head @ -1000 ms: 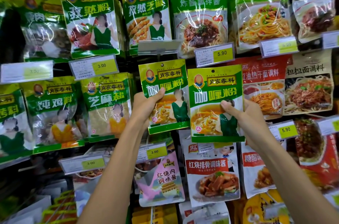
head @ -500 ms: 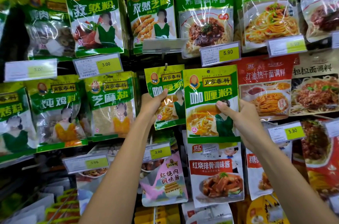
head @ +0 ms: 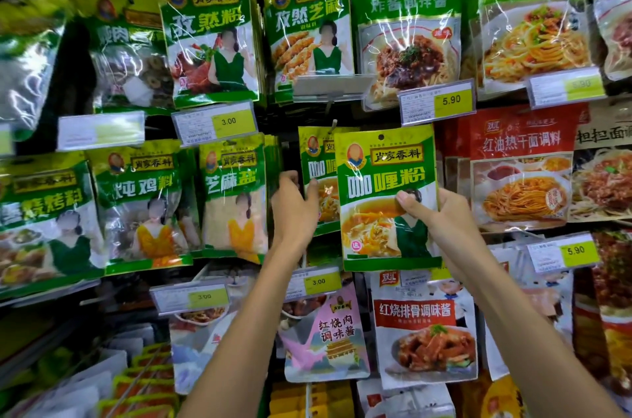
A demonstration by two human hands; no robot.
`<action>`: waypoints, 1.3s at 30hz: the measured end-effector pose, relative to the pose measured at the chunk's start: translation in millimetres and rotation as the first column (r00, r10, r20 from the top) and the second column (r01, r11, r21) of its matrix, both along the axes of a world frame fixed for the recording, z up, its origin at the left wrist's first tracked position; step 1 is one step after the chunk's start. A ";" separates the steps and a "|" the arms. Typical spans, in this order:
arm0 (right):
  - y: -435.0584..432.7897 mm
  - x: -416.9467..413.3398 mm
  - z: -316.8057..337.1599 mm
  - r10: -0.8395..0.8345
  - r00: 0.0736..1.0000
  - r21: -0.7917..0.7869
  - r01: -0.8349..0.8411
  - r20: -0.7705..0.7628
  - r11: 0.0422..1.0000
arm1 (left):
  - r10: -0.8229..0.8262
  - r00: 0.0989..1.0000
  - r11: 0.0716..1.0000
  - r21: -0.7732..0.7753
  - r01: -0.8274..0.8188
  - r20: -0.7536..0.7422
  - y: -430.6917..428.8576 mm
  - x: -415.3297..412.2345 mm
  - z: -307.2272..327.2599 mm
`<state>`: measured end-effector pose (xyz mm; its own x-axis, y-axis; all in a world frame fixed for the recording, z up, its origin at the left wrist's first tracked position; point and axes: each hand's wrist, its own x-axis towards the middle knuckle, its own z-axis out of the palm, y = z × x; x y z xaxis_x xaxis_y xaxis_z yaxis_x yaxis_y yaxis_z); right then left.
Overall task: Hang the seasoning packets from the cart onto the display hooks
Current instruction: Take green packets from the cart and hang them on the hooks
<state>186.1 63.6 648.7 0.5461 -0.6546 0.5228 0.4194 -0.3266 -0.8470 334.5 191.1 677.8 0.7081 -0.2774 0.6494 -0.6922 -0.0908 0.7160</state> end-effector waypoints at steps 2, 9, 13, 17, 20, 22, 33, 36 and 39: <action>3.0 4.7 -1.1 0.011 1.000 0.019 -0.011 0.000 1.000 | -0.033 0.992 0.998 -0.058 0.040 0.121 18.9 -19.4 0.5; 19.7 19.1 2.4 0.022 1.000 0.032 -0.022 -0.013 0.999 | 0.278 0.779 0.932 -0.354 -0.078 0.562 72.6 -35.8 35.1; 30.3 25.7 9.2 0.046 0.999 0.011 -0.046 -0.021 0.999 | 0.503 0.538 0.863 -0.427 -0.270 0.677 79.5 1.2 52.2; 36.3 32.5 14.6 0.052 0.998 -0.015 -0.052 -0.031 0.999 | 0.541 0.406 0.816 -0.343 -0.464 0.737 78.6 43.4 59.1; 37.2 38.1 17.8 0.064 0.997 -0.012 -0.064 -0.035 0.998 | 0.522 0.345 0.806 -0.319 -0.499 0.780 76.1 61.9 58.9; 35.8 42.2 20.7 0.059 0.998 -0.009 -0.059 -0.034 0.998 | 0.531 0.313 0.798 -0.341 -0.497 0.788 74.5 67.6 59.1; 20.6 56.1 36.7 0.074 0.997 0.061 -0.072 -0.035 0.996 | 0.546 0.289 0.800 -0.388 -0.457 0.786 72.0 72.6 58.2; 17.8 61.4 39.1 0.062 0.996 0.068 -0.057 -0.064 0.996 | 0.543 0.288 0.803 -0.389 -0.451 0.789 71.9 72.6 58.2; 14.6 71.3 41.8 -0.002 0.994 0.057 0.008 -0.108 0.998 | 0.544 0.287 0.803 -0.391 -0.449 0.788 71.8 72.3 57.8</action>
<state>257.3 78.2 690.5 0.5940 -0.6844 0.4228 0.3236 -0.2779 -0.9045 406.8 262.8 735.6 -0.2217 0.0054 0.9751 -0.7634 -0.6231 -0.1701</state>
